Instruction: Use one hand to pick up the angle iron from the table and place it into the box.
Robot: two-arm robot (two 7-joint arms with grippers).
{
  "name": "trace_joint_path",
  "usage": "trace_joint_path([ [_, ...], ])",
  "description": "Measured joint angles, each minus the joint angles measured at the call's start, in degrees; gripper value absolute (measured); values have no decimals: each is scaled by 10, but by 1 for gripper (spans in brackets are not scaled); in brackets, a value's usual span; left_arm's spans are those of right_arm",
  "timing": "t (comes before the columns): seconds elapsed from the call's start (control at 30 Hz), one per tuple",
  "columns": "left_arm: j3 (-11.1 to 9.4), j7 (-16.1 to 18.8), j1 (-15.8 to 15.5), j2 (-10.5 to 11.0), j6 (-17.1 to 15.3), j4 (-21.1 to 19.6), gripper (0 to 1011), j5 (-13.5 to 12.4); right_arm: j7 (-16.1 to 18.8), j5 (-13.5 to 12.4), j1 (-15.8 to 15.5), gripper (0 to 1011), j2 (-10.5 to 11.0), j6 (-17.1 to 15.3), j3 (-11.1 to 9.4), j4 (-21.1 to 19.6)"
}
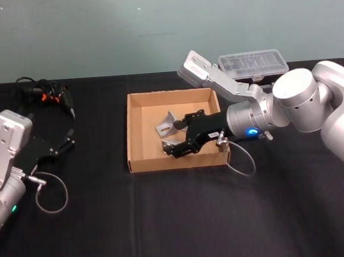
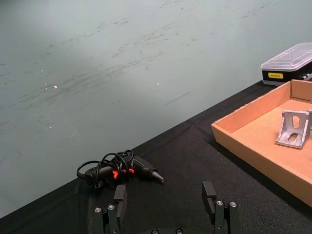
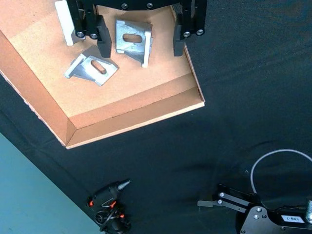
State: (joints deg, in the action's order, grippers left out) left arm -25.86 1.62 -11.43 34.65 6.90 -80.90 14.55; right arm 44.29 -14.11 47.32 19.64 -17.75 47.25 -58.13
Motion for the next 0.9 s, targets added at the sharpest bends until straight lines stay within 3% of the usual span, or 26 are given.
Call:
trace_joint_path([
  [0.23, 0, 0, 0, 0, 0, 0, 1011, 0, -22, 1, -24, 984, 17, 8, -20, -50],
  [0.37, 0, 0, 0, 0, 0, 0, 1011, 0, -45, -2, -54, 1004, 34, 24, -43, -93],
  [0.6, 0, 0, 0, 0, 0, 0, 1011, 0, -107, -20, -143, 1004, 69, 102, -104, -168],
  [0.7, 0, 0, 0, 0, 0, 0, 1011, 0, -131, -22, -172, 1004, 74, 131, -122, -183],
  [0.9, 0, 0, 0, 0, 0, 0, 1011, 0, -214, -12, -239, 1004, 75, 209, -167, -209],
])
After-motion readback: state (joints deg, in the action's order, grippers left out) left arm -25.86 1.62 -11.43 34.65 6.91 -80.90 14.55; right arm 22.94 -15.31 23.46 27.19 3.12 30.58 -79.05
